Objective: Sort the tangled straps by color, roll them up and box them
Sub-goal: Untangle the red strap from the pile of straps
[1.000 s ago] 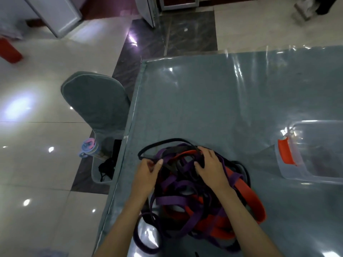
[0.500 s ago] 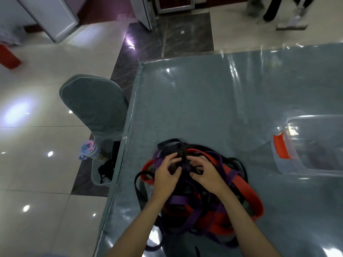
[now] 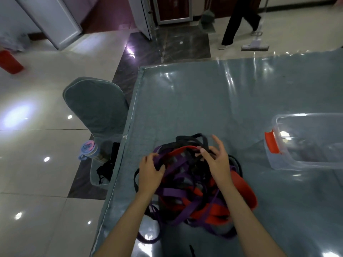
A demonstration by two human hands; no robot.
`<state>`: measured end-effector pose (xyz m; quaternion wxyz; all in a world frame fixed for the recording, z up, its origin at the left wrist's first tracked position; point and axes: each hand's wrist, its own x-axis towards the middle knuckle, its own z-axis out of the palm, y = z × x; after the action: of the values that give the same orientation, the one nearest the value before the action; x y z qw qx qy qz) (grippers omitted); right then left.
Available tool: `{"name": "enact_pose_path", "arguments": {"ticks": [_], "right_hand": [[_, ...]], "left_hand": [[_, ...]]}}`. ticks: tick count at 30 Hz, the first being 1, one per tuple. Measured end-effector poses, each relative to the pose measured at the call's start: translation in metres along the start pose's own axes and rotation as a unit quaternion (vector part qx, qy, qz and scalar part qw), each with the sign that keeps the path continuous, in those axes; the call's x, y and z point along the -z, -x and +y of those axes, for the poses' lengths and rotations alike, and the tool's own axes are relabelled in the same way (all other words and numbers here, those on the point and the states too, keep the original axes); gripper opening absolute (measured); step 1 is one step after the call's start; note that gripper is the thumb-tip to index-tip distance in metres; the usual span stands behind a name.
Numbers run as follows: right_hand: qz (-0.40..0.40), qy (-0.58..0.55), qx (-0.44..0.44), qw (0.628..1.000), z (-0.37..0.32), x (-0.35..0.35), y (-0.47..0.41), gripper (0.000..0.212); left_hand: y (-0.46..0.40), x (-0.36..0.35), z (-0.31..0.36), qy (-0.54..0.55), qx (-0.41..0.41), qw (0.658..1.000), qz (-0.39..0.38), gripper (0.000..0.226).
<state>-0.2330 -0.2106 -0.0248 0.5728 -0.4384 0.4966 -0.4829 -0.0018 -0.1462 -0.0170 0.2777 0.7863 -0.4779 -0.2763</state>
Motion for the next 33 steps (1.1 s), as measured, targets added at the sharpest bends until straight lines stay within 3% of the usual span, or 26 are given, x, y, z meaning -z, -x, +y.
{"name": "enact_pose_path", "arguments": {"ticks": [2,4,8,10,14,19,22,25,27,29,31,33], "right_hand": [[0.002,0.031,0.024,0.999,-0.002,0.011,0.001,0.061],[0.002,0.057,0.027,0.998,-0.003,0.021,0.003,0.056],[-0.036,0.127,0.049,0.990,0.006,0.037,0.008,0.050],[-0.064,0.188,0.071,0.978,0.011,0.041,0.011,0.055],[-0.135,0.339,0.116,0.924,0.022,0.045,0.013,0.055],[-0.180,0.458,0.107,0.864,0.033,0.022,0.013,0.051],[-0.187,0.498,0.110,0.839,0.041,0.014,0.012,0.048],[-0.222,0.519,0.076,0.822,0.045,0.015,0.010,0.049],[-0.226,0.448,0.022,0.864,0.039,0.020,0.012,0.055],[-0.190,0.386,0.029,0.902,0.031,0.027,0.016,0.052],[-0.135,0.387,0.082,0.909,0.024,0.035,0.023,0.046],[-0.092,0.381,0.110,0.913,0.018,0.043,0.032,0.043]], "left_hand": [[-0.007,0.003,-0.005,-0.043,0.040,0.993,-0.102,0.062],[-0.006,-0.001,-0.007,-0.142,0.011,0.981,-0.133,0.072],[0.003,-0.015,-0.007,-0.237,-0.122,0.961,-0.076,0.056],[0.004,-0.021,-0.008,-0.233,-0.129,0.957,-0.117,0.046],[0.006,-0.029,-0.014,-0.234,-0.079,0.932,-0.265,0.047],[0.005,-0.019,-0.021,-0.196,-0.103,0.927,-0.302,0.035],[0.006,-0.008,-0.025,-0.145,-0.137,0.938,-0.282,0.027],[0.006,0.006,-0.022,0.040,-0.121,0.973,-0.195,0.031],[0.005,0.017,-0.020,0.114,-0.092,0.979,-0.145,0.028],[0.005,0.023,-0.021,0.126,-0.075,0.978,-0.147,0.012],[0.009,0.023,-0.027,0.102,-0.071,0.980,-0.157,0.010],[0.015,0.022,-0.038,0.097,-0.057,0.989,-0.092,0.014]]}}
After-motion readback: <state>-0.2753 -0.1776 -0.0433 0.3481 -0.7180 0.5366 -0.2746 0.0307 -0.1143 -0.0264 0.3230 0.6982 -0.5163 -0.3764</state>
